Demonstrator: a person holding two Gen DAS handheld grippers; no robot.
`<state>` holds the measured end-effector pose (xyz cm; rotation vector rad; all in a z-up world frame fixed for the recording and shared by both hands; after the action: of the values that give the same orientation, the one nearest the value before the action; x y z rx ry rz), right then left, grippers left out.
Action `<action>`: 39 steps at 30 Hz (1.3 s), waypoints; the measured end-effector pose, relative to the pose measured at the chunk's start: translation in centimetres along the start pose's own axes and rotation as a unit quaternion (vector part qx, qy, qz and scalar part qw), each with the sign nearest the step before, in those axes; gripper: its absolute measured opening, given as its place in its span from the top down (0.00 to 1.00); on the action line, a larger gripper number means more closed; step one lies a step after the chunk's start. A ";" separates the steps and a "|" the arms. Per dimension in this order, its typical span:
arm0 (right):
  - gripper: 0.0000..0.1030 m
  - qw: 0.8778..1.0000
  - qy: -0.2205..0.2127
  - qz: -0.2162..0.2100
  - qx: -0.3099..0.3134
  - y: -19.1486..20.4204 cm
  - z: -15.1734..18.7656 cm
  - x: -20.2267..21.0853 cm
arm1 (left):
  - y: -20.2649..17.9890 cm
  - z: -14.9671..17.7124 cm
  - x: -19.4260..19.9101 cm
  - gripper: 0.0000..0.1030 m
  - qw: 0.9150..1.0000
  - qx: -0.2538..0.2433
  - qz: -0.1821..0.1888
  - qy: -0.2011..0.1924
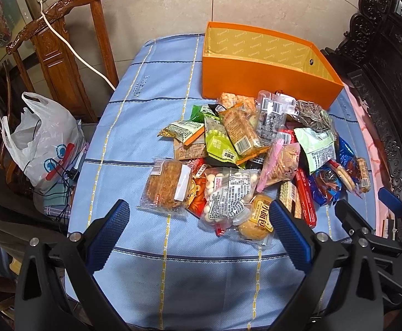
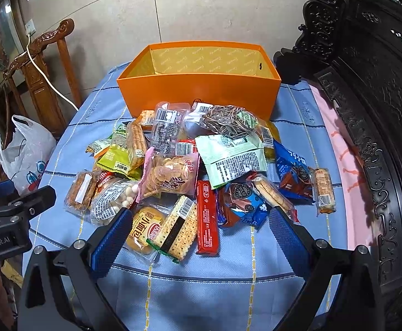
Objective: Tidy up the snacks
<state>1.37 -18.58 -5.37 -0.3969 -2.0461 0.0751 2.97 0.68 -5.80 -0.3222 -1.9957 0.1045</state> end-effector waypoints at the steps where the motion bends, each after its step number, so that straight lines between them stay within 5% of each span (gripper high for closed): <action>1: 0.04 1.000 0.000 0.000 0.000 0.0 0.0 0.0 | 0.0 0.0 0.0 0.04 1.000 0.000 0.000 0.000; 39: 0.04 1.000 0.003 0.000 0.001 0.0 0.8 0.2 | -0.2 0.8 0.4 0.04 1.000 -0.003 0.002 0.004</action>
<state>0.58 -18.41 -5.64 -0.3960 -2.0390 0.0768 2.10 0.63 -5.78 -0.3304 -1.9880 0.0996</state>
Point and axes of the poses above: each gripper's, at about its wrist camera, not at the fingertips, and x roughly against the way its jaws point, y to its left, z to its underside, the point moved 6 cm from there along -x, roughly the way its jaws point, and after that the axes turned 15 degrees about z, right-handed, at the moved point
